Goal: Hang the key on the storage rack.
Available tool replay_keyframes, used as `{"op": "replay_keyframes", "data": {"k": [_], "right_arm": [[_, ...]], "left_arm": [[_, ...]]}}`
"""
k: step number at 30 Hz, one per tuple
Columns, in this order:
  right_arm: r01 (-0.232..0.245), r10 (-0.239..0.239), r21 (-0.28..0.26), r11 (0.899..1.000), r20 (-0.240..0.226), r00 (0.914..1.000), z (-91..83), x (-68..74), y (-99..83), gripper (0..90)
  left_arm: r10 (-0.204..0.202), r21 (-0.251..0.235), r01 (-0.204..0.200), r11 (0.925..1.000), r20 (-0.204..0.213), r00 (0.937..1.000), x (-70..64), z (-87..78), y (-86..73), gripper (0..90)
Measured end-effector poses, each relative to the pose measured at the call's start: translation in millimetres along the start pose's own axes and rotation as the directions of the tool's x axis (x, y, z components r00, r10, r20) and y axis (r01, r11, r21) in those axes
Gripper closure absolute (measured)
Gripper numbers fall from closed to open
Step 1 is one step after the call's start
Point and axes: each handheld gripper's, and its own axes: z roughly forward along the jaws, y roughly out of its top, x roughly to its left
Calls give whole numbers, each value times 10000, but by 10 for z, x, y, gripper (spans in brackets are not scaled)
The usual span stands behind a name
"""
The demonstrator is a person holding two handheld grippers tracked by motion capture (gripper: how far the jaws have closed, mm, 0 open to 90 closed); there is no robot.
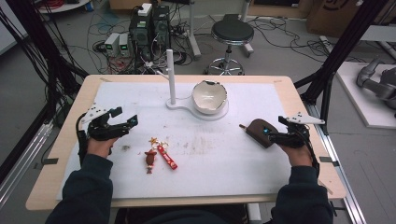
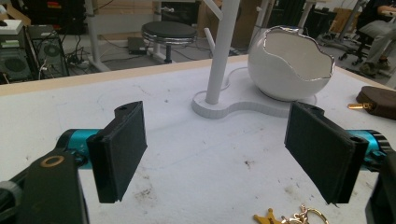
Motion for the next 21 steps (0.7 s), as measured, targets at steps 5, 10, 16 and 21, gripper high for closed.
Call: {"op": "replay_keyframes", "data": {"k": [5, 10, 16, 21], "right_arm": [[-65, 65, 9, 10000, -33, 10000, 14, -25, -18, 213], [-154, 154, -5, 9999, -35, 9999, 10, -33, -21, 213], [-75, 75, 104, 9999, 21, 10000, 13, -38, -34, 213], [83, -83, 71, 9999, -32, 10000, 1, 15, -13, 213]], "left_arm": [[-106, 228, 106, 9997, 3, 9999, 1, 17, -11, 213], [-160, 484, 153, 9987, 156, 9997, -14, 51, -31, 213], [-169, 862, 145, 9962, 278, 9995, -80, 82, -65, 213], [-88, 1178, 13, 9930, 633, 9980, -223, 70, -114, 214]]}}
